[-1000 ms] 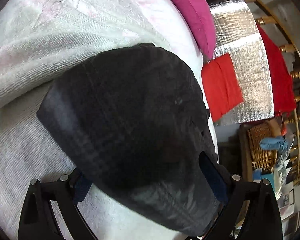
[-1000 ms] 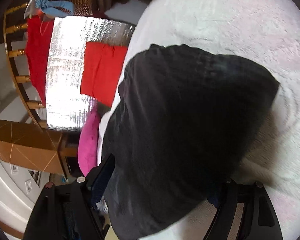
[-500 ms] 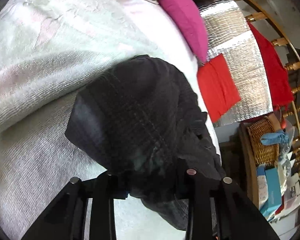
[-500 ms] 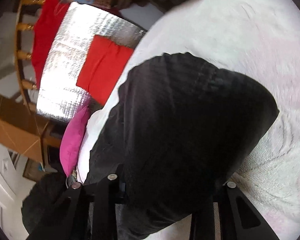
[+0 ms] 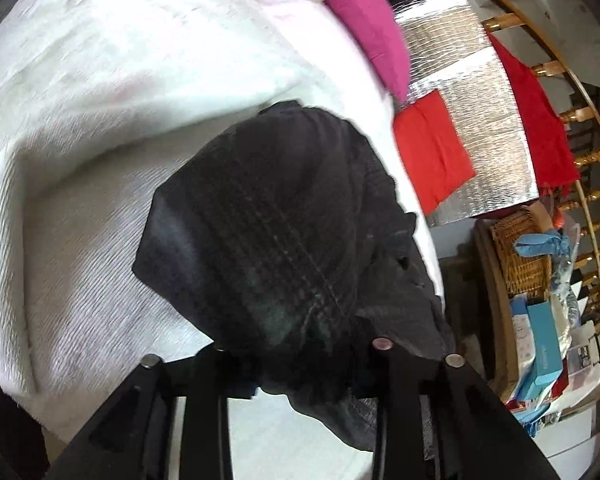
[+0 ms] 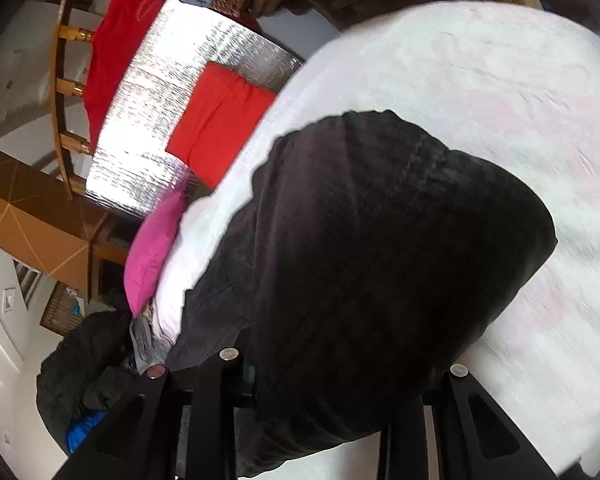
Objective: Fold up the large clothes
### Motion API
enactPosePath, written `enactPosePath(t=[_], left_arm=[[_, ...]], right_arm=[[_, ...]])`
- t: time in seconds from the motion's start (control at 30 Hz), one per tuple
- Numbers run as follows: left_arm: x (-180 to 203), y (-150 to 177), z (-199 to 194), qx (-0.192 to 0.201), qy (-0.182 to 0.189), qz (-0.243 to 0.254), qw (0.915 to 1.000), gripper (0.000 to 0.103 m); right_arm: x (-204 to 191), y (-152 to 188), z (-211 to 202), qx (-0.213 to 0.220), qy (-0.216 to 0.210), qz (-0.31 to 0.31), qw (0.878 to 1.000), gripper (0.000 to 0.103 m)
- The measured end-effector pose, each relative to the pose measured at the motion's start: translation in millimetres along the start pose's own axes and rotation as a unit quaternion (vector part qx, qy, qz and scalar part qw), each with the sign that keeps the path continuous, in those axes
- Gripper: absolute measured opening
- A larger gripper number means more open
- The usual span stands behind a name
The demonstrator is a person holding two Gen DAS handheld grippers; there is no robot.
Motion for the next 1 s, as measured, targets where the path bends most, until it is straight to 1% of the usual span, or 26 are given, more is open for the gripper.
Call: enactPosePath(t=[0.03, 0.07, 0.1, 0.13, 0.17, 0.23, 0.3, 0.37, 0.4, 0.43, 0.47, 0.5, 0.53, 0.57, 0.6, 0.63, 0.67, 0.73, 0.77, 0.8, 0.87, 0.9, 1.0], left_arm=[[-2.0, -0.6, 0.4, -0.005, -0.002, -0.007, 1.0000, 0.044], [-3.7, -2.4, 0.2, -0.012, -0.003, -0.014, 0.9998, 0.046], [-4.3, -3.7, -3.2, -0.015, -0.007, -0.015, 0.9998, 0.050], [-8.8, 0.9, -14.4, -0.017, -0.016, -0.010, 0.9997, 0.059], [-8.1, 1.3, -20.8, -0.016, -0.028, 0.000, 0.9995, 0.063], [-2.5, 2.4, -34.6, -0.013, -0.048, 0.035, 0.9981, 0.064], [-0.2, 6.4, -55.0, -0.012, -0.064, 0.069, 0.9955, 0.066], [5.0, 2.1, -76.8, 0.009, -0.078, 0.095, 0.9924, 0.066], [9.5, -1.6, -83.8, 0.021, -0.084, 0.107, 0.9905, 0.067], [16.4, -7.5, -93.4, 0.037, -0.100, 0.130, 0.9859, 0.069], [22.7, -12.6, -99.3, 0.052, -0.111, 0.147, 0.9816, 0.070], [30.9, -19.1, -104.6, 0.073, -0.118, 0.167, 0.9761, 0.074], [37.0, -25.1, -106.3, 0.089, -0.123, 0.183, 0.9714, 0.080], [42.7, -31.1, -103.6, 0.096, -0.130, 0.197, 0.9671, 0.087], [46.3, -38.8, -96.2, 0.093, -0.142, 0.208, 0.9633, 0.088], [47.8, -45.3, -88.0, 0.086, -0.150, 0.209, 0.9624, 0.088], [46.3, -54.0, -74.5, 0.066, -0.156, 0.204, 0.9642, 0.088], [36.5, -66.8, -47.9, 0.011, -0.158, 0.174, 0.9719, 0.088], [27.3, -71.8, -35.5, -0.020, -0.149, 0.153, 0.9766, 0.088], [17.2, -74.8, -27.9, -0.044, -0.144, 0.137, 0.9791, 0.088], [5.0, -78.8, -14.2, -0.072, -0.143, 0.117, 0.9801, 0.088], [-0.9, -79.7, -8.5, -0.086, -0.140, 0.108, 0.9804, 0.088], [-12.9, -84.9, 0.5, -0.098, -0.126, 0.092, 0.9829, 0.088]], right_arm=[[3.4, -1.2, 2.4, -0.014, -0.002, 0.010, 1.000, 0.033], [5.6, -2.5, 2.6, -0.026, 0.000, 0.018, 0.999, 0.036], [6.3, -3.3, 1.6, -0.033, 0.005, 0.019, 0.999, 0.037], [7.0, -3.4, -3.5, -0.039, 0.014, 0.015, 0.999, 0.047], [6.5, -3.0, -10.5, -0.039, 0.017, 0.010, 0.999, 0.059], [6.5, -2.2, -21.5, -0.047, 0.016, -0.004, 0.999, 0.059], [9.1, 0.3, -33.4, -0.054, 0.033, -0.027, 0.998, 0.059], [10.9, -2.4, -49.2, -0.055, 0.045, -0.057, 0.996, 0.059], [12.0, -4.4, -56.2, -0.050, 0.052, -0.069, 0.995, 0.059], [12.9, -8.8, -64.1, -0.038, 0.060, -0.080, 0.994, 0.059], [14.9, -15.9, -73.4, -0.021, 0.067, -0.088, 0.994, 0.060], [12.3, -24.9, -80.1, 0.000, 0.075, -0.092, 0.993, 0.062], [11.0, -35.5, -85.0, 0.022, 0.080, -0.094, 0.992, 0.071], [10.2, -43.9, -86.1, 0.034, 0.081, -0.094, 0.992, 0.080], [7.1, -54.4, -82.6, 0.040, 0.083, -0.094, 0.991, 0.082], [3.3, -64.2, -74.2, 0.036, 0.082, -0.095, 0.991, 0.082], [0.4, -73.5, -62.9, 0.026, 0.081, -0.096, 0.992, 0.082], [0.9, -87.4, -41.8, 0.003, 0.084, -0.094, 0.992, 0.082], [2.0, -95.0, -25.6, -0.016, 0.084, -0.085, 0.993, 0.082], [2.5, -99.0, -15.6, -0.028, 0.081, -0.076, 0.993, 0.082], [5.7, -105.8, 1.8, -0.051, 0.062, -0.061, 0.995, 0.082], [7.5, -107.0, 6.3, -0.053, 0.058, -0.062, 0.995, 0.082], [7.4, -107.6, 22.0, -0.065, 0.064, -0.077, 0.993, 0.082]])
Point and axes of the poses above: each gripper's, at about its wrist camera, not at the fingertips, and z roughly the way its jaws point, x to its right, y to its underside, the point moved 4 cm from there along z, roughly the way its jaws point, and after that the axes turned 9 degrees about y, right-handed, at the moved point
